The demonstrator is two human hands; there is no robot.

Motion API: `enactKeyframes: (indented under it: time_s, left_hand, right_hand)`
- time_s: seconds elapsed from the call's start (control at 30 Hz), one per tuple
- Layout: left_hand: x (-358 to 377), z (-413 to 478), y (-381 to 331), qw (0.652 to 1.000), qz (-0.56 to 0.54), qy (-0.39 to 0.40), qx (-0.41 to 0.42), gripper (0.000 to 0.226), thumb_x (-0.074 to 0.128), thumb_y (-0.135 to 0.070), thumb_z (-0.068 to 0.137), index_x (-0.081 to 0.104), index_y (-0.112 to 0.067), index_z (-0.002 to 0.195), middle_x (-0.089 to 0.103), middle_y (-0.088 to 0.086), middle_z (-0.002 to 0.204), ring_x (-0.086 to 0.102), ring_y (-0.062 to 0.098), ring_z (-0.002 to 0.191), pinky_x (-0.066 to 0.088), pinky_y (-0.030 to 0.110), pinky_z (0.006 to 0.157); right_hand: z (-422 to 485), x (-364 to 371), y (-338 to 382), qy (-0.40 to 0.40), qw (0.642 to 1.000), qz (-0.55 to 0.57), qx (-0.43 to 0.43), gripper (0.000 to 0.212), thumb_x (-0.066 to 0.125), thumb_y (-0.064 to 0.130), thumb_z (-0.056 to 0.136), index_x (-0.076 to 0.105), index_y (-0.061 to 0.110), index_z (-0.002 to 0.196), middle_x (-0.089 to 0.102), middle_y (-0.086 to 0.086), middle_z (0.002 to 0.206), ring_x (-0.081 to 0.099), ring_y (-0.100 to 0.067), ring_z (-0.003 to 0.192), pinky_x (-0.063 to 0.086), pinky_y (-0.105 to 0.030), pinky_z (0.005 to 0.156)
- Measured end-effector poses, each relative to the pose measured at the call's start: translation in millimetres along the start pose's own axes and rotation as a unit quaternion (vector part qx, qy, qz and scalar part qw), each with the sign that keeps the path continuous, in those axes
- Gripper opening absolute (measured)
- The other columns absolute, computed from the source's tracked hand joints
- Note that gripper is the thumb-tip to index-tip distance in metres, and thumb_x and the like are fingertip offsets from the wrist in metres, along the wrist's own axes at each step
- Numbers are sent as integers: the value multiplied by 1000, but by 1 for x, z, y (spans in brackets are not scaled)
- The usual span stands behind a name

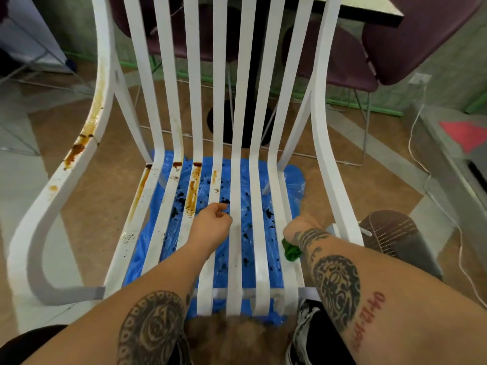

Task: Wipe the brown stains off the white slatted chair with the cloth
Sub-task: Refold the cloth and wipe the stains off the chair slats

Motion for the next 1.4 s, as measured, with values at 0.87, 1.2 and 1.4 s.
enactKeyframes:
  time_s: [0.87, 1.2, 1.4]
  left_hand:
    - [-7, -54, 11, 995, 102, 14, 16, 40, 44, -18, 104, 51, -21, 143, 65, 6, 125, 52, 14, 58, 40, 24, 48]
    - [6, -22, 1, 997, 70, 22, 22, 37, 44, -17, 103, 55, -23, 138, 63, -6, 100, 50, 16, 55, 45, 28, 52]
    - [18, -19, 2, 996, 79, 27, 22, 36, 43, -19, 104, 55, -22, 138, 66, -3, 97, 55, 18, 61, 47, 27, 53]
  right_hand:
    - [-86, 30, 17, -60, 990, 1, -131, 17, 62, 22, 86, 63, 13, 101, 64, -6, 91, 62, -24, 78, 54, -30, 64]
    - [-14, 3, 4, -164, 982, 87, -40, 28, 59, 28, 90, 62, 12, 113, 67, -16, 108, 62, -31, 93, 52, -32, 77]
    - [-28, -3, 6, -69, 986, -138, -59, 21, 56, 21, 93, 64, 8, 107, 62, -6, 90, 60, -20, 78, 46, -25, 58]
Point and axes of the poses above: each hand's wrist, its own z-axis towards the middle knuckle, its own x-axis out of the palm, y = z × x, the point moved 2 cm from there along z, towards the middle knuckle
